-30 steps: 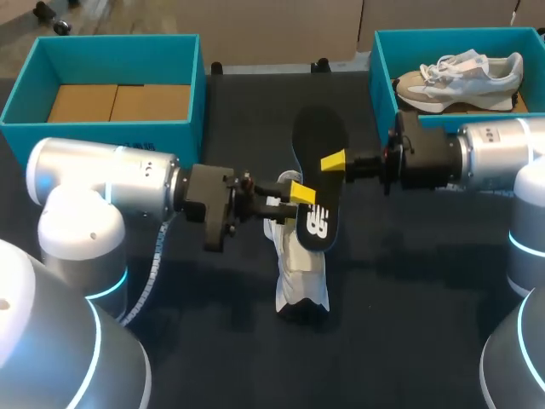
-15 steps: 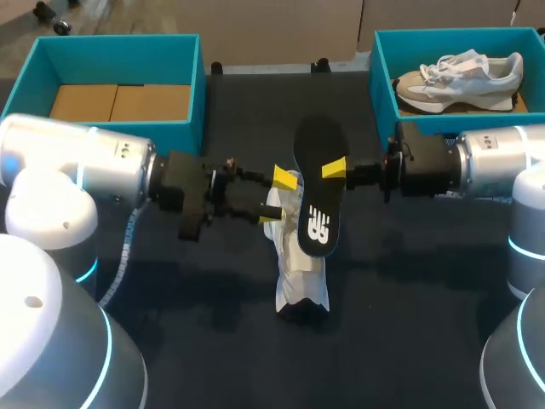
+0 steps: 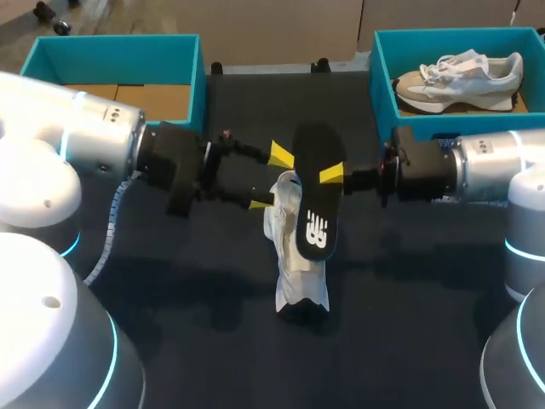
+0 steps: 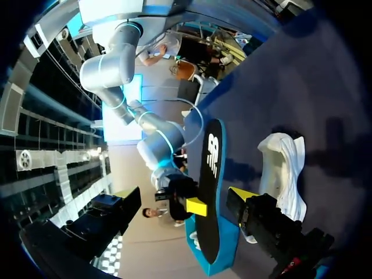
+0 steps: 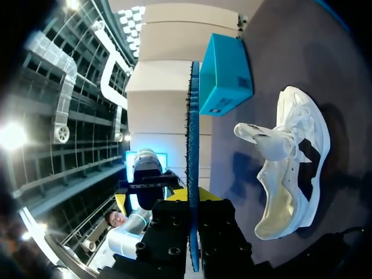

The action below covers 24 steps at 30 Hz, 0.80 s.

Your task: Take the shoe out of the shoebox, open the shoe tongue, remove and reinsert the insole, then place the shoe into the shoebox

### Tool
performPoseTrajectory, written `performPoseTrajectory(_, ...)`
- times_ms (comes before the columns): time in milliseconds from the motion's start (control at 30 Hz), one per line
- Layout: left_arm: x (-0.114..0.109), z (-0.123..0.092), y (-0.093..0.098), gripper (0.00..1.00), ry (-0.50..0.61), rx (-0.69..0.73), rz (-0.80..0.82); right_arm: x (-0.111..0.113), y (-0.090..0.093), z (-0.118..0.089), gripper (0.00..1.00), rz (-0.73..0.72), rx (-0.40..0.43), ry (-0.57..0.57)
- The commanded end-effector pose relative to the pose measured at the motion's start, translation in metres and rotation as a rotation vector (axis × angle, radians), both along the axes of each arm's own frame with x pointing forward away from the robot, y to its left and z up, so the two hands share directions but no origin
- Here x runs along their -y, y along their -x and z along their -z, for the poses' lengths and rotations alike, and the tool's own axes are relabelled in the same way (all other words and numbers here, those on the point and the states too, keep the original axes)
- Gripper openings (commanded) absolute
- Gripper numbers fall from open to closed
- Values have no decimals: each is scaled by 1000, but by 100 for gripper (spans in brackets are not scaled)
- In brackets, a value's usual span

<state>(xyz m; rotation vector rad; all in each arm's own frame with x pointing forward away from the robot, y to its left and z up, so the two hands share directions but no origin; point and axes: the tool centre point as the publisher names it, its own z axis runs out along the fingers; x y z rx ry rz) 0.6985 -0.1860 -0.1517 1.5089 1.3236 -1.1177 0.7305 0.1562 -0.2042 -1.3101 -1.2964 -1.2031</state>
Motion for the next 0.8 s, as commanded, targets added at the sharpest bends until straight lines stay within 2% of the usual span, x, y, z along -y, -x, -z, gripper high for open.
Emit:
performPoseTrajectory(33,0,4,0,100,12,2,1,-4,-2,3,0,-7,-8,9)
performPoseTrajectory(333,0,3,-1,100,10,17,-6,-5,-2,7,0,-11,-20,18)
performPoseTrajectory(433,-1,-4,-2,100,-64,14,-33,-6,-3,7,0,-13,-23,19)
performPoseTrajectory(500,-4,-6,-8,100,-154,4,-44,-6,-3,7,0,-14,-25,21)
performPoseTrajectory(633,-7,-13,-13,100,-193,-4,-56,-6,-3,7,0,-14,-29,24)
performPoseTrajectory(800,-8,-16,-16,100,-299,-20,-64,-7,-3,8,0,-13,-30,26)
